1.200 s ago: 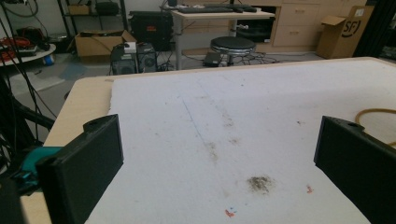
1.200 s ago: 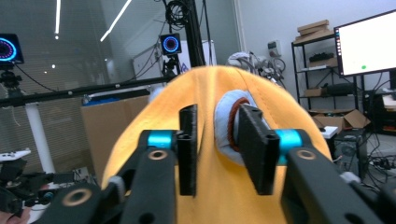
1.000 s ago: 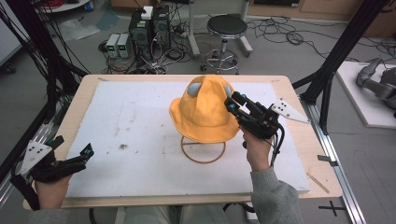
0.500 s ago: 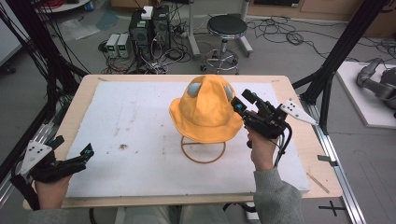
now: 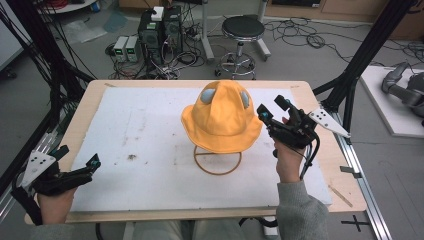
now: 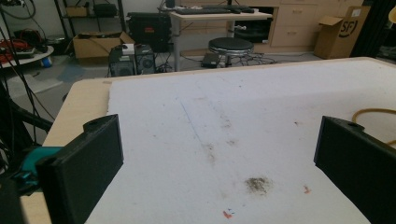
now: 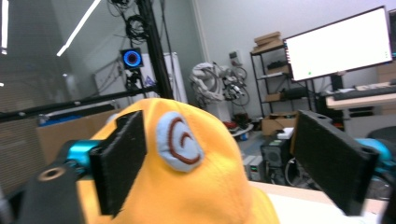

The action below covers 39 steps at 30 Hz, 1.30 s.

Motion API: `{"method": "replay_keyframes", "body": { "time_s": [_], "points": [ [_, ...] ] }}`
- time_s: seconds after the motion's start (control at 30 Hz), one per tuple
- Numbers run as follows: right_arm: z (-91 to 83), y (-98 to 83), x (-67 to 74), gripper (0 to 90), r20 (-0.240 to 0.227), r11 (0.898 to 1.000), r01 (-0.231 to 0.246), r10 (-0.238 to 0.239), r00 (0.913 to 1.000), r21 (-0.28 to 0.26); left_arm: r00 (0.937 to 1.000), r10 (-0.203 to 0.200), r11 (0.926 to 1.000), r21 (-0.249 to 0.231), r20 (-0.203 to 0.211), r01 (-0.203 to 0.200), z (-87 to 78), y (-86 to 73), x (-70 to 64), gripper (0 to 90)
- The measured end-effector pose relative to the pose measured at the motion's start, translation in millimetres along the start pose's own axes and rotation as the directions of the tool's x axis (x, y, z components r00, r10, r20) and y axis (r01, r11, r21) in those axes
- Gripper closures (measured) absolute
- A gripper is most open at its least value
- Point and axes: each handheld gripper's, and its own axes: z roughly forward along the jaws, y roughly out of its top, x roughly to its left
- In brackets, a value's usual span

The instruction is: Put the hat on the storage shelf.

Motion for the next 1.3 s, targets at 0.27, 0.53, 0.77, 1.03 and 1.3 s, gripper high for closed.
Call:
{"method": "replay_keyframes", "body": {
  "time_s": [0.27,0.53,0.77,1.03,1.3],
  "points": [
    [-3.9,1.6,-8.9,9.4,0.079,0.999,0.036,-0.038,0.9961,0.034,1.0000,0.001,1.0000,0.002,0.003,-0.001,0.0,-0.1,0.2,1.7],
    [-7.1,1.5,-17.8,0.8,0.134,0.996,0.029,-0.041,0.9902,0.089,1.0000,0.002,1.0000,0.001,0.005,-0.002,-0.1,0.0,0.3,1.7],
    [-13.7,3.6,-23.5,0.7,0.177,0.997,0.027,-0.040,0.9834,0.073,1.0000,0.002,1.0000,0.002,0.004,-0.002,-0.3,0.1,0.6,1.7],
    [-28.0,3.1,-38.5,0.7,0.215,0.997,0.028,-0.041,0.9758,0.067,1.0000,0.001,1.0000,-0.001,0.008,-0.001,1.9,0.6,0.4,1.7],
    [-47.6,-1.4,-57.9,0.7,0.267,0.998,-0.004,-0.015,0.9635,0.070,0.9998,0.004,1.0000,-0.007,0.018,-0.004,7.2,3.1,-2.2,1.7]
  ]
}}
